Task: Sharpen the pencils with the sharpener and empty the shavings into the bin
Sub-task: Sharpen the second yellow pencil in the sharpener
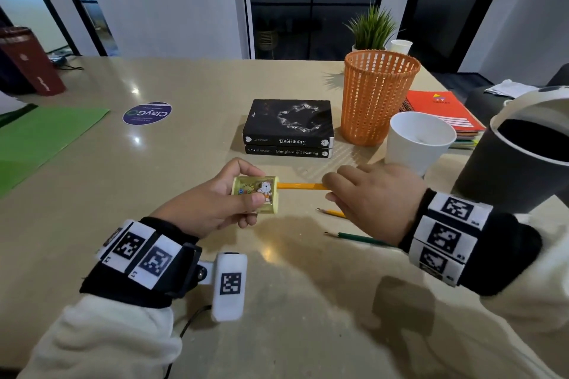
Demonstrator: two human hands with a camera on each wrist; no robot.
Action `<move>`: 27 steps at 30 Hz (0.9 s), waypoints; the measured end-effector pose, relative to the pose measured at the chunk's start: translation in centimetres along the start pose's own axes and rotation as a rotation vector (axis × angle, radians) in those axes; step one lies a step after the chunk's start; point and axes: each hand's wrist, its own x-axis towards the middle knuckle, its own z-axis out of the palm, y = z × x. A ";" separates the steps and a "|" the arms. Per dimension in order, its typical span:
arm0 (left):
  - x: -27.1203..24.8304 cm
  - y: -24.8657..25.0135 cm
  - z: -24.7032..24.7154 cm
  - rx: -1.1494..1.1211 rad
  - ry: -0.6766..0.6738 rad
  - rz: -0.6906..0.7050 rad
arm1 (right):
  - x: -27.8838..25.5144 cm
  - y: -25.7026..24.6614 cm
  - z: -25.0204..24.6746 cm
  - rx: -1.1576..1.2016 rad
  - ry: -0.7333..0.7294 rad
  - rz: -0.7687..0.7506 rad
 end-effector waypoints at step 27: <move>1.2 0.2 -0.2 -0.155 -0.019 -0.040 | 0.3 0.1 -0.4 -0.034 0.029 0.039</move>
